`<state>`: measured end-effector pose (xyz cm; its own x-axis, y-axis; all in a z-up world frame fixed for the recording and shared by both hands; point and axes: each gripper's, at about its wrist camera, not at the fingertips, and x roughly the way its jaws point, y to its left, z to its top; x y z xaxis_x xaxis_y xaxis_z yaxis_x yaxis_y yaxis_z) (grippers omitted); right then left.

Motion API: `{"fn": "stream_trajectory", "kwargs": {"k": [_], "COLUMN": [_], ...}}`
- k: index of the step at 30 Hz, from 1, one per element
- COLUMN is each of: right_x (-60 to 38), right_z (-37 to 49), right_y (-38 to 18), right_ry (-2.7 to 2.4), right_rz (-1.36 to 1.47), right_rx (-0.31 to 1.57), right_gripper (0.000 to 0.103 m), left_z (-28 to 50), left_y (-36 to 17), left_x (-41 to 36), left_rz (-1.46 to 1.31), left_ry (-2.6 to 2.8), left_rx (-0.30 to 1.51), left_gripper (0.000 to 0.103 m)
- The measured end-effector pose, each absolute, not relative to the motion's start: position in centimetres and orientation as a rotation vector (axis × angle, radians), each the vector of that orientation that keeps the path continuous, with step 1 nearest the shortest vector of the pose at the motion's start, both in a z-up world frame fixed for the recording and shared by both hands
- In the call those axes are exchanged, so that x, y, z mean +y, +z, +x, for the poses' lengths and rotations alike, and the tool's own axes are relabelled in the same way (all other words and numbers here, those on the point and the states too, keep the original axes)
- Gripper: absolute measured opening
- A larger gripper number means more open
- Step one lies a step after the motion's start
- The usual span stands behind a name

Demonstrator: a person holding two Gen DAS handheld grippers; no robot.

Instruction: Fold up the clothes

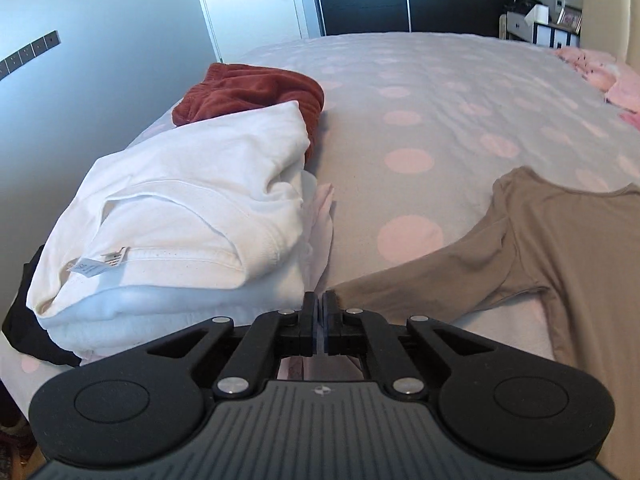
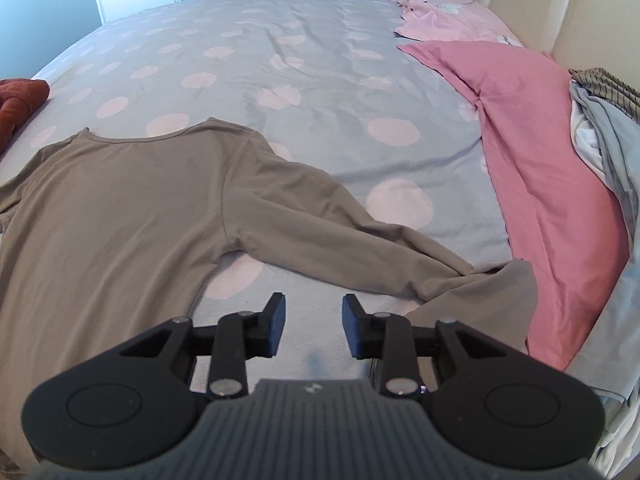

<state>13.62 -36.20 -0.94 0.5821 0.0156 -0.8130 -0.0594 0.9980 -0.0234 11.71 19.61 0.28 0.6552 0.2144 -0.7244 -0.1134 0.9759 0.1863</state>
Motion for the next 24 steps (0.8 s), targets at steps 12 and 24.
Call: {"fn": "stream_trajectory", "kwargs": {"k": [12,24], "right_x": [-37.3,-35.4], "right_z": [18.6,28.8], "right_y": [-1.4,-4.8], "right_ry": [0.044,0.092], "right_rz": [0.007,-0.005], "right_rx": [0.912,0.897], "right_gripper": [0.036,0.041], "left_z": [16.1,25.5], "left_y": [0.8,-6.4], "left_x": [12.9,13.0], "left_rz": [0.190,0.012], "left_ry": [-0.122,-0.194], "left_rx": [0.784,0.906], "left_gripper": [0.046,0.045]}}
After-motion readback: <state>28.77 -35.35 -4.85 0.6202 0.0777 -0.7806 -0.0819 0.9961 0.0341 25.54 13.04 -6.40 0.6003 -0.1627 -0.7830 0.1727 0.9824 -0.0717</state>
